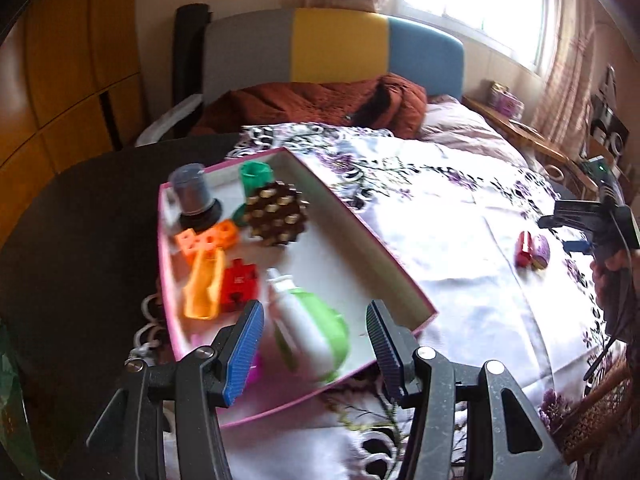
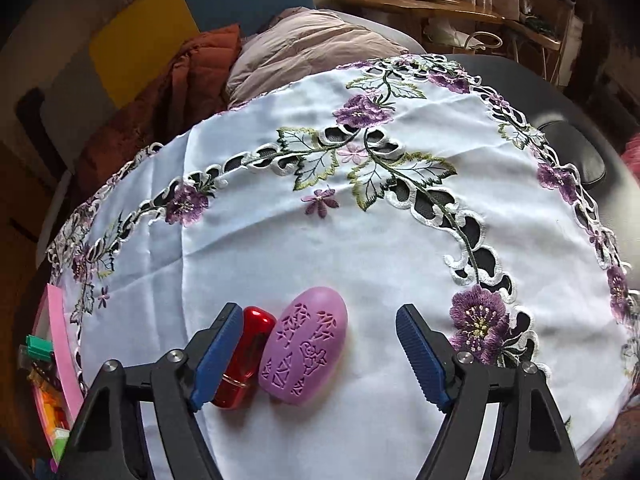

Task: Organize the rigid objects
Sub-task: 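Move both open tools back to the red tube and pink egg brush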

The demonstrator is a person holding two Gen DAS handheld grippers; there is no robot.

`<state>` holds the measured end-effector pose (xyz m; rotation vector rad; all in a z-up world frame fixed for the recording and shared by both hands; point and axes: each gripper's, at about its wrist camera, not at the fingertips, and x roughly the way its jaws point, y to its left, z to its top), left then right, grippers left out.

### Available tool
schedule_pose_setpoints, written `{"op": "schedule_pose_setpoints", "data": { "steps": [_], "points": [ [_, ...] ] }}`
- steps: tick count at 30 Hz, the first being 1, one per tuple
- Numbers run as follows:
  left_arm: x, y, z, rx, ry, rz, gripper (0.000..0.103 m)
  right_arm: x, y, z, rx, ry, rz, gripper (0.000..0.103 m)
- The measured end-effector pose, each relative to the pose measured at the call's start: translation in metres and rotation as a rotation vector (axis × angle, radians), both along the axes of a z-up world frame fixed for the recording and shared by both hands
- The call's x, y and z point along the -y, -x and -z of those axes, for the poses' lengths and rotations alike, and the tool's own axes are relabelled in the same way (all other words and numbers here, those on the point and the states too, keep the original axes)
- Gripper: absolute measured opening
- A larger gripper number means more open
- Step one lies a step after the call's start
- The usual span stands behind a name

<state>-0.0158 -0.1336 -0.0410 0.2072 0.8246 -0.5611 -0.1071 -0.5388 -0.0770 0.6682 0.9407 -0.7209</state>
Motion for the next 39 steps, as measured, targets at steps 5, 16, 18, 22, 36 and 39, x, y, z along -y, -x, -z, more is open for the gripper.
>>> {"op": "schedule_pose_setpoints", "data": {
  "steps": [5, 16, 18, 22, 36, 39],
  "points": [
    [0.018, 0.003, 0.000, -0.004, -0.002, 0.051, 0.054, 0.000, -0.002, 0.003, -0.040, 0.000, -0.006, 0.068],
    [0.058, 0.007, 0.001, -0.033, 0.002, 0.146, 0.054, -0.010, -0.020, 0.023, -0.147, -0.024, -0.103, 0.044],
    [0.068, 0.009, 0.001, -0.039, 0.004, 0.174, 0.054, -0.011, -0.018, 0.021, -0.161, 0.011, -0.096, 0.044],
    [0.095, 0.012, 0.002, -0.056, 0.007, 0.235, 0.054, -0.004, -0.011, 0.017, -0.166, 0.032, -0.043, 0.044],
    [0.219, 0.023, 0.025, -0.197, 0.019, 0.499, 0.054, 0.033, 0.020, 0.022, -0.101, -0.081, 0.164, 0.065],
    [0.241, 0.020, 0.029, -0.217, 0.018, 0.542, 0.054, 0.036, 0.022, 0.022, -0.080, -0.096, 0.181, 0.067]
  ]
}}
